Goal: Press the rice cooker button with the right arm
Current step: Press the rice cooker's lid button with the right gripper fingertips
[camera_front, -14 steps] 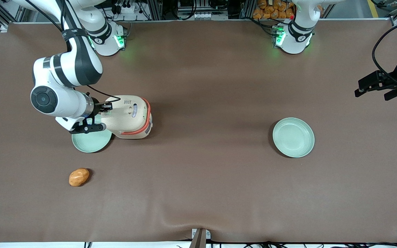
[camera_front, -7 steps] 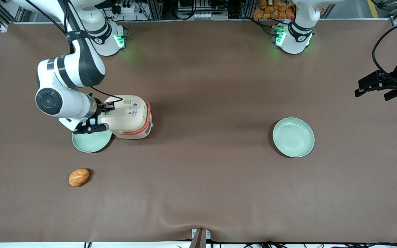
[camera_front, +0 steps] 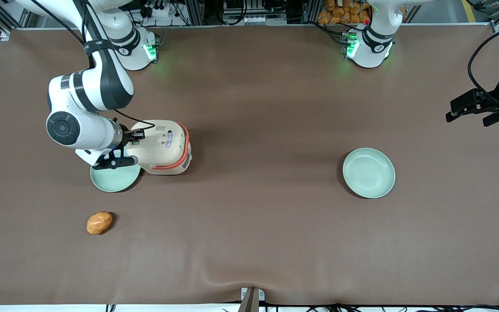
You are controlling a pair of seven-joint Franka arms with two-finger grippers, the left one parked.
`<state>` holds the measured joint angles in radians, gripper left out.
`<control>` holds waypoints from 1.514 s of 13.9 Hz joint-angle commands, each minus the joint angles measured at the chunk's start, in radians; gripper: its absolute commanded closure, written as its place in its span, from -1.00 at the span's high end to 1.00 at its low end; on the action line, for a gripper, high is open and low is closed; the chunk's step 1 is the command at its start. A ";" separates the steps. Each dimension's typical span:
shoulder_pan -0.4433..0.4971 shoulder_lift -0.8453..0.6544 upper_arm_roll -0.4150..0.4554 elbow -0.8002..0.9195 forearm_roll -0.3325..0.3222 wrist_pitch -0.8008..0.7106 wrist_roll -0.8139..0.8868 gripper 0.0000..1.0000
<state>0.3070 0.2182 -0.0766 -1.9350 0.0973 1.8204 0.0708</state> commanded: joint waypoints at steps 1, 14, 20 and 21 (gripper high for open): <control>0.014 0.007 -0.006 -0.016 0.009 0.034 -0.009 -0.91; 0.009 -0.033 -0.006 0.318 0.021 -0.289 -0.003 -0.01; 0.015 -0.029 -0.003 0.398 0.048 -0.277 0.004 1.00; 0.015 -0.029 0.009 0.407 0.047 -0.276 0.007 1.00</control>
<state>0.3111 0.1838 -0.0733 -1.5558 0.1336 1.5501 0.0697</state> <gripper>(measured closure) 0.106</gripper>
